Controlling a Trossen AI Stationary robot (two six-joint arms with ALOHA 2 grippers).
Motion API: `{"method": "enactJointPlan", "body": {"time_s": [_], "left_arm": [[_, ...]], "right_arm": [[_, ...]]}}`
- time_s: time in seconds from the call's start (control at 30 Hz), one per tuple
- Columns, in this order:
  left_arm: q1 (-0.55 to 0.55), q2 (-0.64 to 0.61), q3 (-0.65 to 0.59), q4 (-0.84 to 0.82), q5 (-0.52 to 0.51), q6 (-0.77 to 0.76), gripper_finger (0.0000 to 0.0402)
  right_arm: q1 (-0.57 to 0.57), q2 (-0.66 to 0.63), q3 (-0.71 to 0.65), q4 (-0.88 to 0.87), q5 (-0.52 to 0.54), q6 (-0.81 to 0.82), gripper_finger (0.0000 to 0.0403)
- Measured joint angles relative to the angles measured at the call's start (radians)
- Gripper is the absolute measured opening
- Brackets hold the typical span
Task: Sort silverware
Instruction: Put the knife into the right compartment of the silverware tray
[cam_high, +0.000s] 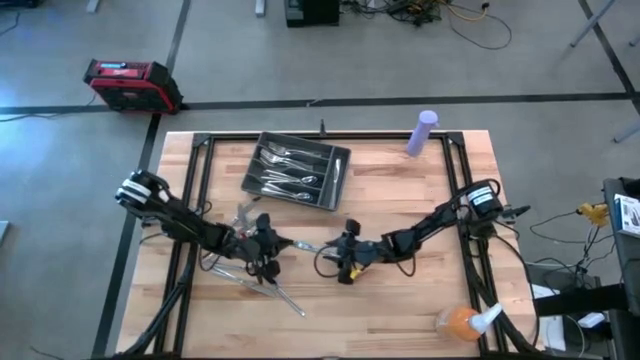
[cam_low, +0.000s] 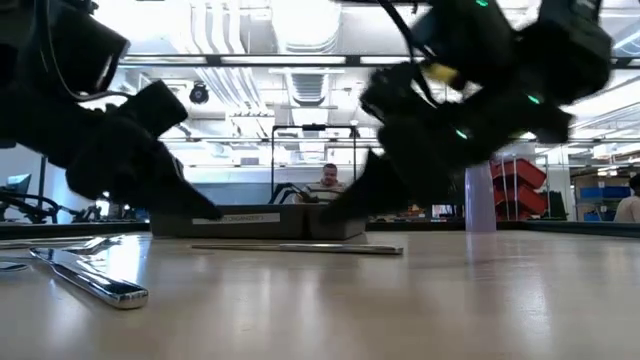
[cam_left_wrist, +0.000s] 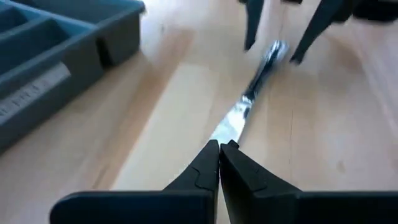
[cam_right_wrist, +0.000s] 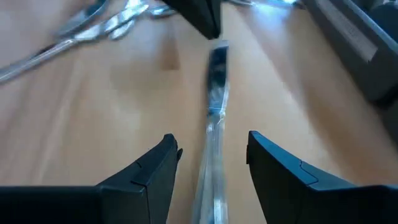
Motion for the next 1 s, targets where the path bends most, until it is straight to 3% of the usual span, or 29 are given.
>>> {"method": "enactJointPlan", "body": {"time_s": [0.3,0.57,0.7,0.93,1.0], "left_arm": [[0.006,0.193,0.037,0.054,-0.031,-0.111,0.0000],[-0.001,0.195,0.034,0.061,-0.026,-0.147,0.0000],[0.000,0.193,0.032,0.063,-0.018,-0.142,0.0000],[0.000,0.192,0.031,0.068,-0.013,-0.143,0.0000],[0.000,0.191,0.031,0.069,-0.013,-0.143,0.0000]], "right_arm": [[0.029,0.081,-0.055,0.151,0.079,0.054,0.0181],[0.027,0.181,-0.050,0.185,0.116,0.153,0.0168],[0.027,0.210,-0.049,0.196,0.135,0.188,0.0136],[0.025,0.215,-0.049,0.174,0.133,0.200,0.0036],[0.024,0.215,-0.048,0.170,0.123,0.201,0.0036]]}}
